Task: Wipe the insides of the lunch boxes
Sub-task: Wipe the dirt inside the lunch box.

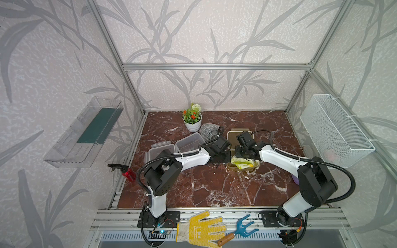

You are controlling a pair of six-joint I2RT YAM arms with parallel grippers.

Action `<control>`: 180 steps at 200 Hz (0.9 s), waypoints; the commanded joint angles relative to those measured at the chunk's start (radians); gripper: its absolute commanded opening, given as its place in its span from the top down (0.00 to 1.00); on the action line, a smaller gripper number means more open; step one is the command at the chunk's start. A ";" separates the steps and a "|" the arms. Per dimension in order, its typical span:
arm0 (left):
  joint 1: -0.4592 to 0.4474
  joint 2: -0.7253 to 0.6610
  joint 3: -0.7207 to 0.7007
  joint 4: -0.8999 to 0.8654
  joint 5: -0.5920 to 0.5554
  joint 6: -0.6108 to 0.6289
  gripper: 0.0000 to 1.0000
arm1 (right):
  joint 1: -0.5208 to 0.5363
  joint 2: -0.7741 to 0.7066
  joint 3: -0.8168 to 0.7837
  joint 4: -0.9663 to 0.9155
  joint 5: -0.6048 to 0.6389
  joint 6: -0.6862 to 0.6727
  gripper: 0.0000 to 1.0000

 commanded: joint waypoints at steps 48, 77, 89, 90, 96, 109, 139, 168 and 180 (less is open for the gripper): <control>0.010 0.004 0.046 -0.109 -0.027 0.029 0.94 | -0.029 0.094 0.080 -0.230 -0.073 -0.282 1.00; 0.011 0.001 0.058 -0.102 -0.043 0.024 0.94 | 0.006 0.021 0.072 -0.195 -0.165 -0.250 1.00; 0.011 0.010 0.067 -0.107 -0.038 0.026 0.94 | 0.016 -0.021 0.097 -0.202 -0.182 -0.235 1.00; 0.011 0.012 0.067 -0.107 -0.037 0.026 0.94 | 0.017 -0.025 0.099 -0.201 -0.182 -0.234 1.00; 0.011 0.018 0.073 -0.110 -0.032 0.027 0.94 | 0.017 -0.044 0.111 -0.211 -0.178 -0.225 1.00; 0.010 0.028 0.080 -0.118 -0.028 0.027 0.94 | 0.017 -0.089 0.128 -0.227 -0.159 -0.218 0.99; 0.010 0.029 0.073 -0.111 -0.034 0.028 0.94 | 0.017 -0.125 0.122 -0.244 -0.178 -0.264 0.45; 0.011 0.028 0.079 -0.119 -0.036 0.034 0.94 | 0.020 -0.122 0.111 -0.263 -0.211 -0.305 0.19; 0.012 0.031 0.084 -0.125 -0.035 0.037 0.93 | 0.036 -0.154 0.105 -0.264 -0.160 -0.319 0.09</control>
